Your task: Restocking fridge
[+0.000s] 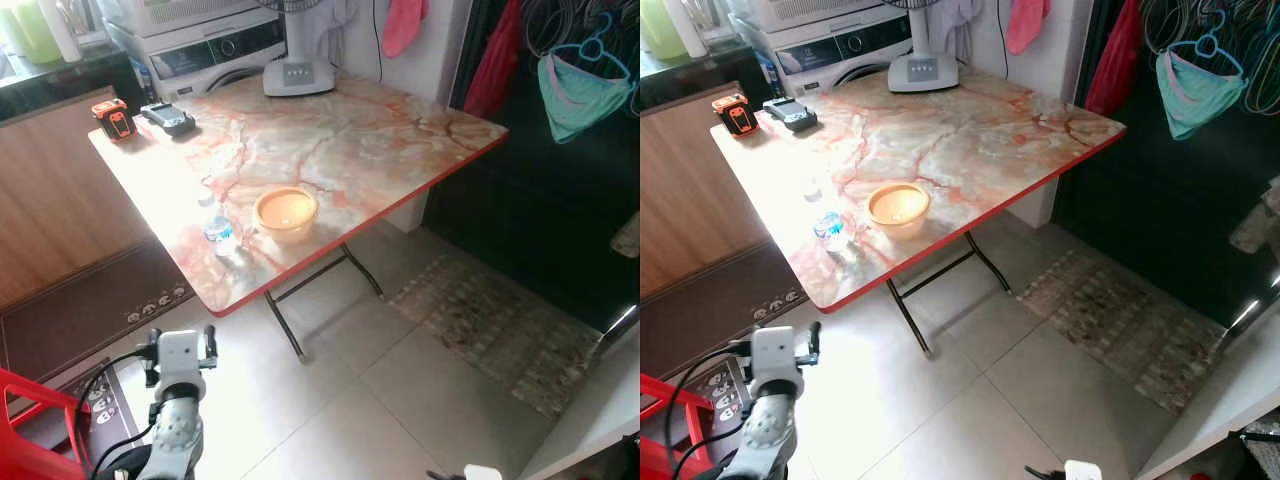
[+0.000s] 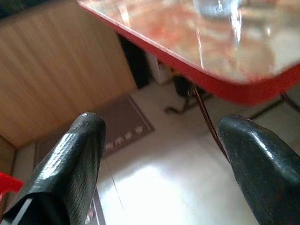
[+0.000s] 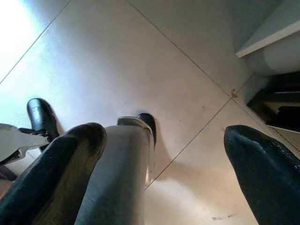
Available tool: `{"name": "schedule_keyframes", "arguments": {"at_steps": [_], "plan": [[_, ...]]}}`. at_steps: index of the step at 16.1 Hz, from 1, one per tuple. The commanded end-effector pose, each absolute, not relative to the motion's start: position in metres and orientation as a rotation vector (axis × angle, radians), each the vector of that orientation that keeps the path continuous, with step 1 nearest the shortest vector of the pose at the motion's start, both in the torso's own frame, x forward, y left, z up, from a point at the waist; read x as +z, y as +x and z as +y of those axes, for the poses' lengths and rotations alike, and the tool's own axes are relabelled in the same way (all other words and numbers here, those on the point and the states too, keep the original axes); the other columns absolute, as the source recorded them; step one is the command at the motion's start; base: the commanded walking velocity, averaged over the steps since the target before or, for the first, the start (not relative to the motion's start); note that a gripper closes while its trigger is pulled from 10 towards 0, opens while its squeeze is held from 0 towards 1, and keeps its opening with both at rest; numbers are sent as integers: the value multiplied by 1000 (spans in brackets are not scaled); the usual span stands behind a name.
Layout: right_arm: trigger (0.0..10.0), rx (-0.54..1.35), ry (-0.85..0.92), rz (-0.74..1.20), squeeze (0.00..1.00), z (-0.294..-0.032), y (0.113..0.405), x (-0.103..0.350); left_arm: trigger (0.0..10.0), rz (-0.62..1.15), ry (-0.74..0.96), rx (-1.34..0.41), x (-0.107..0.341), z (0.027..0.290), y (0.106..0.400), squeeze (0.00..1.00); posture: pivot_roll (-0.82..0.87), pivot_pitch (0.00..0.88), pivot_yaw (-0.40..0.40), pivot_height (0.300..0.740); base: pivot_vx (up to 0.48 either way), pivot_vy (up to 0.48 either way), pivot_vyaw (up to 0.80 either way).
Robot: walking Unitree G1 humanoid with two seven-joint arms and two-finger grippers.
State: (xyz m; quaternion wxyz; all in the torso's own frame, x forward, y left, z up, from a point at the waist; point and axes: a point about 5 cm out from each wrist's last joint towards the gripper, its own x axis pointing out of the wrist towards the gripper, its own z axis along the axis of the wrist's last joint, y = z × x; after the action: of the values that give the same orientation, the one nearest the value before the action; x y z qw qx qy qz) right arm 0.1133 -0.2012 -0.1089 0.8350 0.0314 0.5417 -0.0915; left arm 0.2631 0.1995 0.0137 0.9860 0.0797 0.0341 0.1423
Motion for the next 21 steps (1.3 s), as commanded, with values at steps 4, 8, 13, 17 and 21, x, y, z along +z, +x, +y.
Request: {"name": "schedule_keyframes", "arguments": {"at_steps": [4,8,13,17,21], "plan": [[10000,-198,95,1211,0,-190,84,-117,10000,-52,254,301,28,220,244,0,-115,0,102,740,0,0,0],[10000,-156,51,1240,0,-192,72,-119,10000,-278,221,137,90,189,276,0,-28,0,26,740,0,0,0],[10000,-143,24,1236,0,-193,67,-120,10000,-285,202,-123,108,165,292,0,-44,0,10,740,0,0,0],[10000,-131,10,1215,0,-191,64,-120,10000,-314,277,-135,139,169,302,0,-43,0,29,740,0,0,0],[10000,2,-113,1223,0,-193,65,-119,10000,-269,76,9,143,170,285,0,-23,0,39,740,0,0,0]]}}
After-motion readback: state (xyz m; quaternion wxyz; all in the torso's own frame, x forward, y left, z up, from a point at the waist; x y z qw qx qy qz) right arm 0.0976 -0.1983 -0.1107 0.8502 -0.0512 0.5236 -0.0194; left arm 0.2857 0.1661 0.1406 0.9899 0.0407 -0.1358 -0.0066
